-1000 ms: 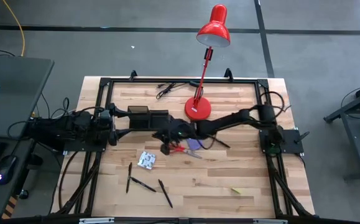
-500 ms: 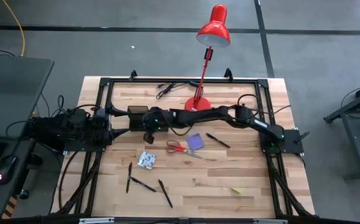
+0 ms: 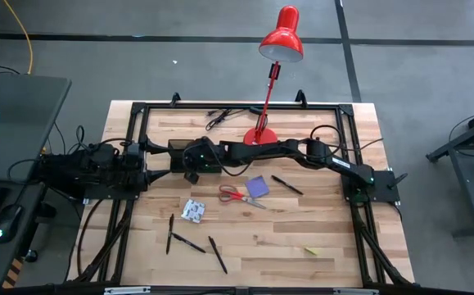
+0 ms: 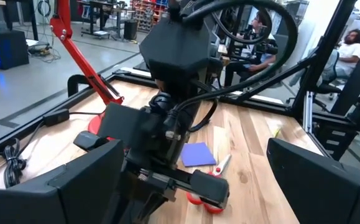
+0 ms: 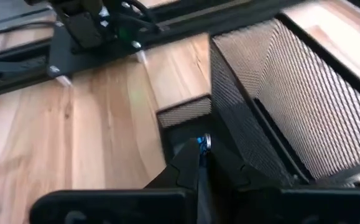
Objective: Pick and place office supplies into organizer
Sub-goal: Put the blue binder clip into the black desk organizer, then put the pink binder clip into the black desk organizer
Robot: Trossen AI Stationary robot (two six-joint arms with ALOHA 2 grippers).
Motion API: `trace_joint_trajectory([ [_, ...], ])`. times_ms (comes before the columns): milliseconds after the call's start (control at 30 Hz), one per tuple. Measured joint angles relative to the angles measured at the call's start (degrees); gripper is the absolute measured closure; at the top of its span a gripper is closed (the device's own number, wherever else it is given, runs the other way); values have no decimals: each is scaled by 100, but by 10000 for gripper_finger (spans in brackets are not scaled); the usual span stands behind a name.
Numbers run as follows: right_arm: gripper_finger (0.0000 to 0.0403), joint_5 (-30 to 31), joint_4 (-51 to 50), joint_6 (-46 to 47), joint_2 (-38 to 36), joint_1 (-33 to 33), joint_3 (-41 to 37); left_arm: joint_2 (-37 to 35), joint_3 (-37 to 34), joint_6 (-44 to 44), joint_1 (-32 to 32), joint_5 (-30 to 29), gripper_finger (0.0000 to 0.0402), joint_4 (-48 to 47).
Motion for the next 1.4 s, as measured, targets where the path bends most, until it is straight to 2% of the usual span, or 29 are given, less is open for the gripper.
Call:
trace_joint_trajectory([
  [400,281,52,101,-97,0,4,0,0,0,-1,0,0,21,-38],
  [633,244,-56,-106,-278,0,80,0,0,0,-1,0,-5,21,-181],
  [800,243,-30,-692,-289,0,303,0,0,0,0,0,-22,21,-169],
  [1267,277,283,-1377,-270,-84,1393,-21,0,0,-1,0,-25,21,-195],
  [1400,281,719,-1259,-161,-90,1864,-148,0,0,-1,0,-28,21,-209],
])
